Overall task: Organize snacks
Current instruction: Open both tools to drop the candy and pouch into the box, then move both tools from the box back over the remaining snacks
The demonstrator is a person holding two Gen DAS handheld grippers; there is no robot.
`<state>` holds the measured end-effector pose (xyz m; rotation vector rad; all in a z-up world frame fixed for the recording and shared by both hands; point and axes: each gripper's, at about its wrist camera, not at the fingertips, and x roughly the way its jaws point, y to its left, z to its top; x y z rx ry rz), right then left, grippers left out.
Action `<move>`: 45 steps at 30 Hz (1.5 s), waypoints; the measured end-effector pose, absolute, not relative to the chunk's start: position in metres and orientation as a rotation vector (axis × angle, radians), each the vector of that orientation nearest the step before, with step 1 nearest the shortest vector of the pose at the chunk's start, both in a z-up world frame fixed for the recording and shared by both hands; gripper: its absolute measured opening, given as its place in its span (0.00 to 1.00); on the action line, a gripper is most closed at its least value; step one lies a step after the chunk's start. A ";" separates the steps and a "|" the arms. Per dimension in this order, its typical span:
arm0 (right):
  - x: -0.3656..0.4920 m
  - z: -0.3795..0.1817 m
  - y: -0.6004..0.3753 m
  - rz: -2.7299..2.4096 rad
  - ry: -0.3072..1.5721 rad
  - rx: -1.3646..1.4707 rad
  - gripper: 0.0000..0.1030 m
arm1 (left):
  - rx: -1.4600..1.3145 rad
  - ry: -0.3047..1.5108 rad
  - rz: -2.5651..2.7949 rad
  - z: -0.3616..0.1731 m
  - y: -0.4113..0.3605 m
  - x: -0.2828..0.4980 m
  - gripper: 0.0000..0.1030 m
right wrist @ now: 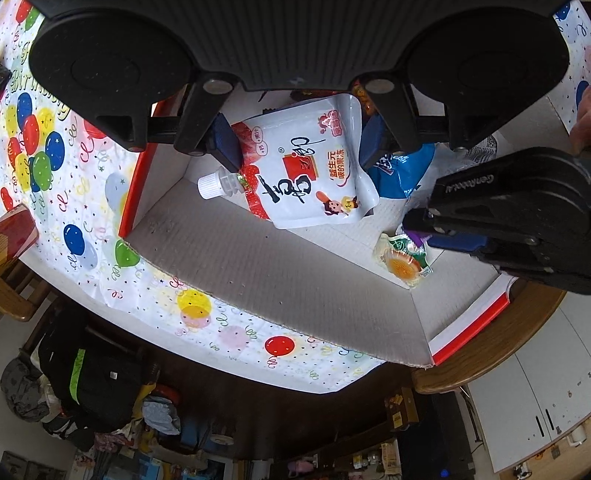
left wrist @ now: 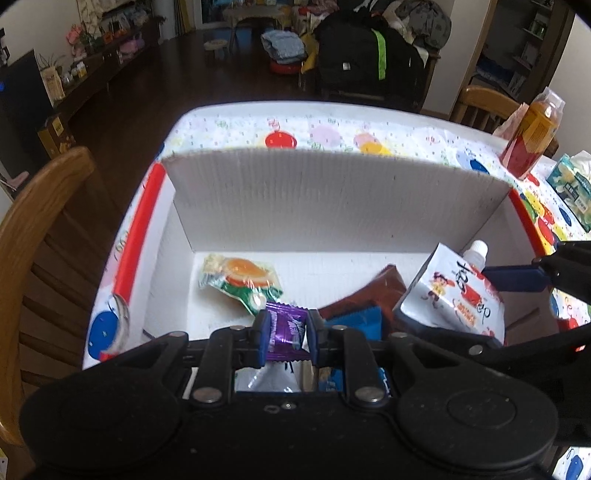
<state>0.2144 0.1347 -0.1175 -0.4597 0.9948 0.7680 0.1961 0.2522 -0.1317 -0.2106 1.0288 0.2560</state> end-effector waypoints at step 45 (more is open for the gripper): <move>0.163 -0.021 0.040 0.780 0.830 -0.286 0.79 | -0.217 0.821 0.192 -0.054 0.202 0.136 0.84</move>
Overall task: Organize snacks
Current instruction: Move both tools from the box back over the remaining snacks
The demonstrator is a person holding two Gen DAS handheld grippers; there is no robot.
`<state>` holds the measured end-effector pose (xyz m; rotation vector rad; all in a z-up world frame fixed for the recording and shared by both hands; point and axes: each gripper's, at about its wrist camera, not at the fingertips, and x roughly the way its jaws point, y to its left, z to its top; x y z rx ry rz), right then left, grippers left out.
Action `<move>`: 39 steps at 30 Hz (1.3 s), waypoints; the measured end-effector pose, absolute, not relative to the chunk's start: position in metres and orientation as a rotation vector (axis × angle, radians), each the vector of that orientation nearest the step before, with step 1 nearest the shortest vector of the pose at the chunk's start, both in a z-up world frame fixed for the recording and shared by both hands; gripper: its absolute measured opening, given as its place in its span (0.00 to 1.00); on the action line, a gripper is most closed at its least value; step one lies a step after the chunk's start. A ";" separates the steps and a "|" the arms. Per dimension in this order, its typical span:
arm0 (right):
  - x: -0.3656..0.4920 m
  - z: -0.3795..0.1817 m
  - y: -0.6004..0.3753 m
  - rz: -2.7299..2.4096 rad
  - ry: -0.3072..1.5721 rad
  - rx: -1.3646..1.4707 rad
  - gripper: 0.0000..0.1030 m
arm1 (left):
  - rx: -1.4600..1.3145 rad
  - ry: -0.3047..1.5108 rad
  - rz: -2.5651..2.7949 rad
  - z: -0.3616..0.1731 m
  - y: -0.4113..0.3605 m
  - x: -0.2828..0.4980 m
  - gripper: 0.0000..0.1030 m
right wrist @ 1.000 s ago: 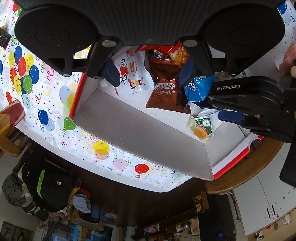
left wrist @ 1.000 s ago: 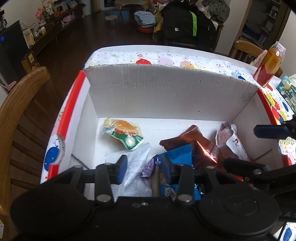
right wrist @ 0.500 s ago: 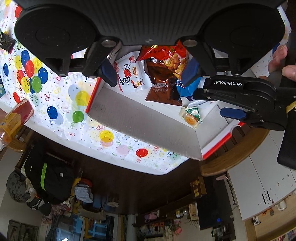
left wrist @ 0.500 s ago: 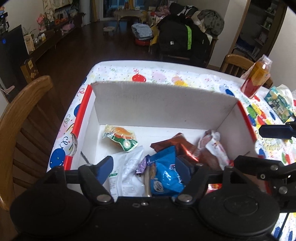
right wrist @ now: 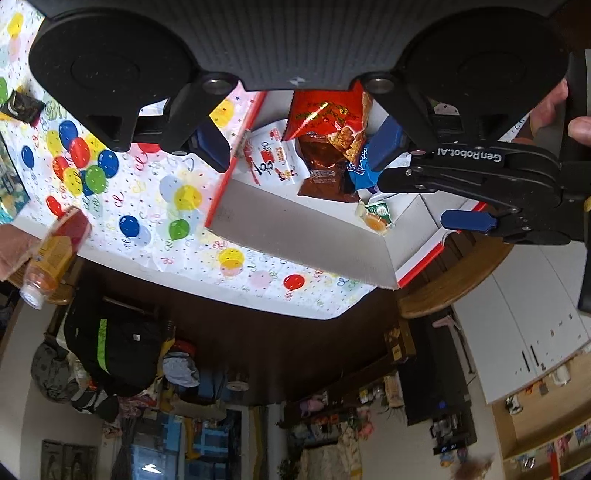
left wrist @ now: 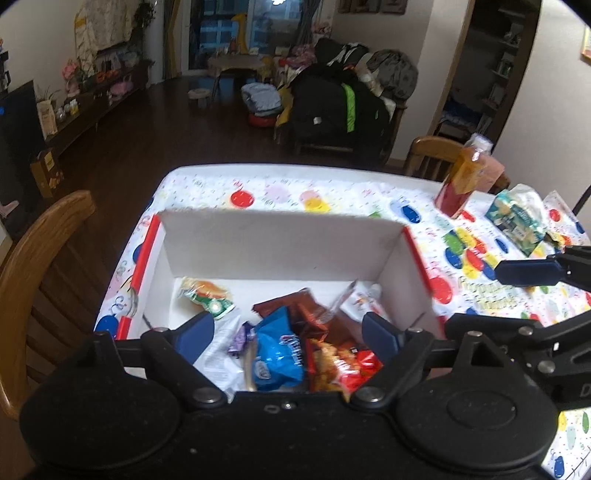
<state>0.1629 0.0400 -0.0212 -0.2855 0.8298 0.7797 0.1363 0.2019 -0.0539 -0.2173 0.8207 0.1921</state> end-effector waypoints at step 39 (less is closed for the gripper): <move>0.220 -0.024 -0.216 0.505 0.799 -0.116 0.81 | -0.120 0.699 0.029 -0.035 -0.013 0.207 1.00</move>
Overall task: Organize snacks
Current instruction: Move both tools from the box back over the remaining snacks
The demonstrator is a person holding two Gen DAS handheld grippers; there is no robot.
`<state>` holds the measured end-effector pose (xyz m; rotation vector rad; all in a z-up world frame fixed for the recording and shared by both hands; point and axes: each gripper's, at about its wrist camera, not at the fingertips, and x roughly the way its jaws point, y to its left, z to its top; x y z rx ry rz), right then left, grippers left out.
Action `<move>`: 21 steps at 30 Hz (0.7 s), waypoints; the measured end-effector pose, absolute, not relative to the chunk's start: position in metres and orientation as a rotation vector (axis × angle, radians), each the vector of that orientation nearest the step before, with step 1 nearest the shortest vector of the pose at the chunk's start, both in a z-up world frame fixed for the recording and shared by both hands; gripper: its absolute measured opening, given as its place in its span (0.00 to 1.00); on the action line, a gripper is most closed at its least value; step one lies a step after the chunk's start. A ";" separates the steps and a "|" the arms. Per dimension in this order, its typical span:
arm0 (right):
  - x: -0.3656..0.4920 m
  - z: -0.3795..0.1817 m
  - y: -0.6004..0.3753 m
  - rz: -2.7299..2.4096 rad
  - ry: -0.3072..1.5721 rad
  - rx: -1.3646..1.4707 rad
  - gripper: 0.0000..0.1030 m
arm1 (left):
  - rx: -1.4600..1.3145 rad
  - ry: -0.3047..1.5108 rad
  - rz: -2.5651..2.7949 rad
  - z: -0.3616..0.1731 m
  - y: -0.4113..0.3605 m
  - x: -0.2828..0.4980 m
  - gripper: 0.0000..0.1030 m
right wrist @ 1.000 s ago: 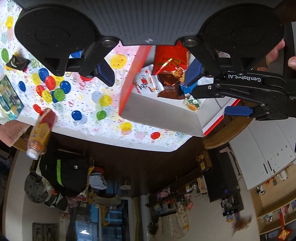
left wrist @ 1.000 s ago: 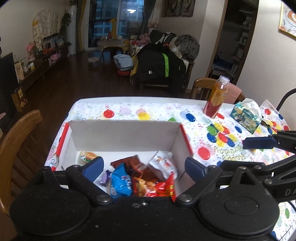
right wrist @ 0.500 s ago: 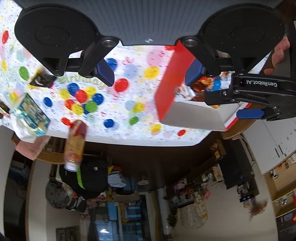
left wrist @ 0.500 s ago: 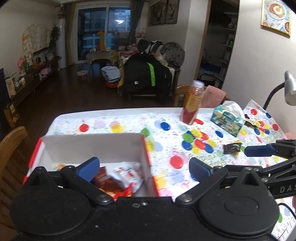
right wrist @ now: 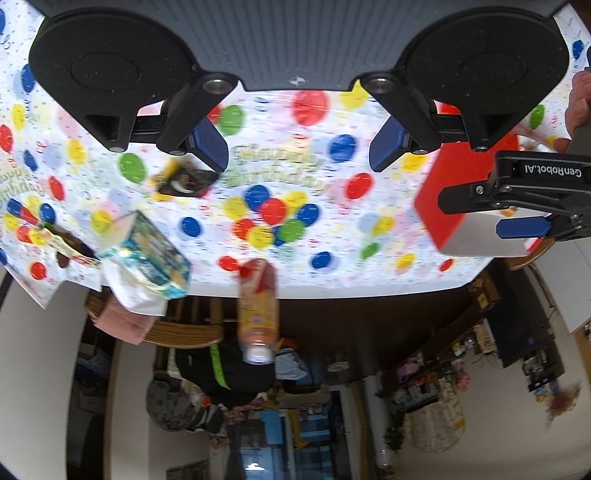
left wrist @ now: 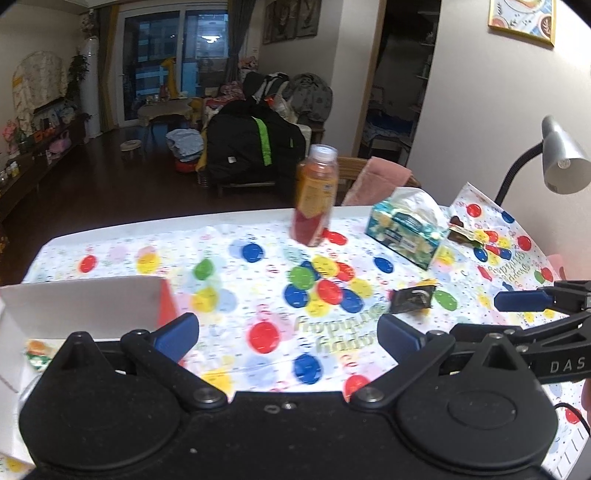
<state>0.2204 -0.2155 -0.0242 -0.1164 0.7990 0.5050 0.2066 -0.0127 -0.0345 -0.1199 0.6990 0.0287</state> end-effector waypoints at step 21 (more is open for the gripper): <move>0.329 -0.065 -0.323 0.370 0.903 -0.061 0.81 | -0.044 0.750 -0.061 -0.085 -0.129 0.296 0.99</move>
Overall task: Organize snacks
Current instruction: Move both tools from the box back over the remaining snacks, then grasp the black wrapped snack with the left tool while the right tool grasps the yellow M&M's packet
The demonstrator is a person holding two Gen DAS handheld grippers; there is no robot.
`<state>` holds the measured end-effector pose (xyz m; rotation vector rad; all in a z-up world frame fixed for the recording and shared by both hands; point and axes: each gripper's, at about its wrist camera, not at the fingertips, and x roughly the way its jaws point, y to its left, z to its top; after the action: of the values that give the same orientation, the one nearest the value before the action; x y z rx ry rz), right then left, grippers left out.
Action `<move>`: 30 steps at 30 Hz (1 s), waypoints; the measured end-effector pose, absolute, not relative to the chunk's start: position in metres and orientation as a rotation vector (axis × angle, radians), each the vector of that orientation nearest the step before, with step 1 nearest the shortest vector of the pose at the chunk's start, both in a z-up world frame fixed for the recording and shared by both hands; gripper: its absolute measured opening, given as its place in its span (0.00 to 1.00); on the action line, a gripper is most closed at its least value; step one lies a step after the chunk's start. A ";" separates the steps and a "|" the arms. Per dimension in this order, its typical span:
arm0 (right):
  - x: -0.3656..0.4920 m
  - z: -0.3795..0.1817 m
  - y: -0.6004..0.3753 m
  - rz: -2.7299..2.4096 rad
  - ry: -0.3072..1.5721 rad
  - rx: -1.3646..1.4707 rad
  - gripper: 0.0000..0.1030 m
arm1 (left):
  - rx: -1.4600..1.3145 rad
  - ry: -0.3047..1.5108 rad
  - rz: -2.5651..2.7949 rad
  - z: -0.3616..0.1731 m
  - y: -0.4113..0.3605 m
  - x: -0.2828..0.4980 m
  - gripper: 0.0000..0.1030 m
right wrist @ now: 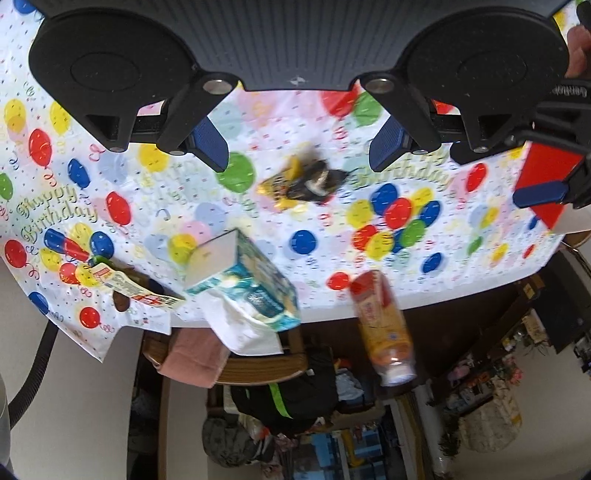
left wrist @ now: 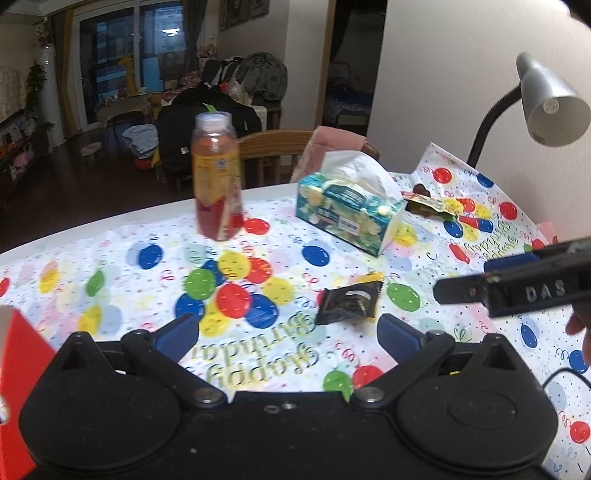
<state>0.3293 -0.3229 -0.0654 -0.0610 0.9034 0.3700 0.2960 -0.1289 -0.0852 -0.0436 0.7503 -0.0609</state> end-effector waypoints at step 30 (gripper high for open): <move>0.455 -0.145 -0.319 0.280 1.159 0.203 0.57 | 0.112 0.866 -0.236 -0.162 -0.193 0.386 0.76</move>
<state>0.4545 -0.3191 -0.1447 0.2026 1.1585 0.2798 0.3858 -0.1933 -0.1621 0.1116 0.8660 -0.2359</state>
